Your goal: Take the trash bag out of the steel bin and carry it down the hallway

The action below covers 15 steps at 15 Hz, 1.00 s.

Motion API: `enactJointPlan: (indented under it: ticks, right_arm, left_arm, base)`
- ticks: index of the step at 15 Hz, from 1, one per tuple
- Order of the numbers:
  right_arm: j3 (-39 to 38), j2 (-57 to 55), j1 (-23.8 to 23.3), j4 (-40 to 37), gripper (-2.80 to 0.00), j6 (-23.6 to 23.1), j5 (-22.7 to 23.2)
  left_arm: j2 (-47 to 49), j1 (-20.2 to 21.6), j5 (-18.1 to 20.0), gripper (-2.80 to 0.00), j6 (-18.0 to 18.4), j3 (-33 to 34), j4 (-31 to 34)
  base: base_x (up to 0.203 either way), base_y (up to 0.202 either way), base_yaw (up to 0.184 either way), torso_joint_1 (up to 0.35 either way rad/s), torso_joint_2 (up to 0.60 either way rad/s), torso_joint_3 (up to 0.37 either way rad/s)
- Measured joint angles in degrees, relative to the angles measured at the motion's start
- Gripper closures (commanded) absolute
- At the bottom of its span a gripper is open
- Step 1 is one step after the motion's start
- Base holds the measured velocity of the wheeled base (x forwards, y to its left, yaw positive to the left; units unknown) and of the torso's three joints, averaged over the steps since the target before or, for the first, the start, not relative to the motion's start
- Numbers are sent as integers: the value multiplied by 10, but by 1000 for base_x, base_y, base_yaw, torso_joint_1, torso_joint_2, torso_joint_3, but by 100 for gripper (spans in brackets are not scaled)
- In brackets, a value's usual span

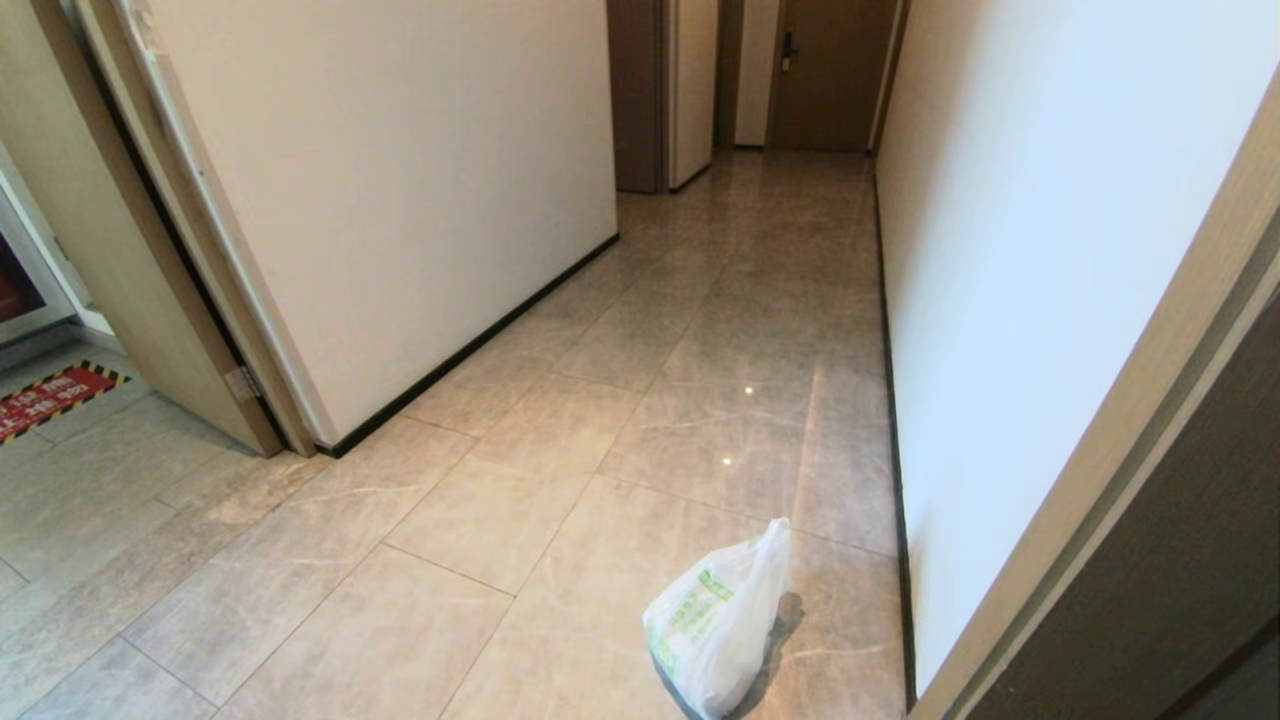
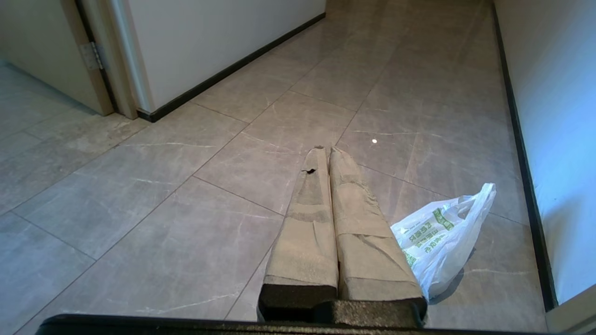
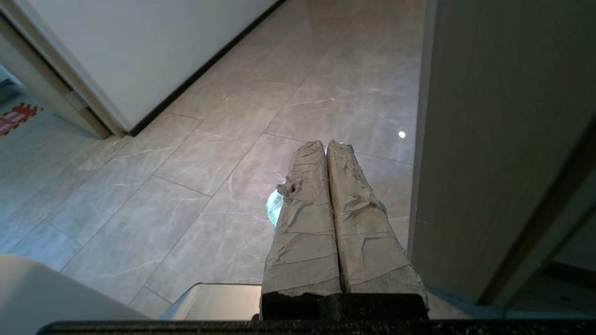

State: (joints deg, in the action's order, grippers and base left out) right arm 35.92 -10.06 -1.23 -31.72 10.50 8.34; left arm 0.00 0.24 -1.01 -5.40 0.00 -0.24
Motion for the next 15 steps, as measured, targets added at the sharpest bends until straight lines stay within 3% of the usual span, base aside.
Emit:
enactJointPlan:
  ticks: [2, 4, 8, 12, 15]
  right_arm:
    - [-25, 17, 2, 14, 0, -8, -2]
    - [-107, 48, 4, 47, 0, -18, -20]
    - [-260, 90, 7, 182, 0, -30, -25]
    - [-306, 99, 7, 269, 0, -77, -5]
    - [-322, 100, 7, 276, 0, -78, -43]
  left_arm:
    - [0, 0, 0, 0, 0, 0, 0]
    - [0, 0, 0, 0, 0, 0, 0]
    - [0, 0, 0, 0, 0, 0, 0]
    - [0, 0, 0, 0, 0, 0, 0]
    - [0, 0, 0, 0, 0, 0, 0]
  base:
    - [0, 0, 0, 0, 0, 0]
    - [0, 0, 0, 0, 0, 0]
    - [0, 0, 0, 0, 0, 0]
    - [0, 0, 0, 0, 0, 0]
    - [0, 0, 0, 0, 0, 0]
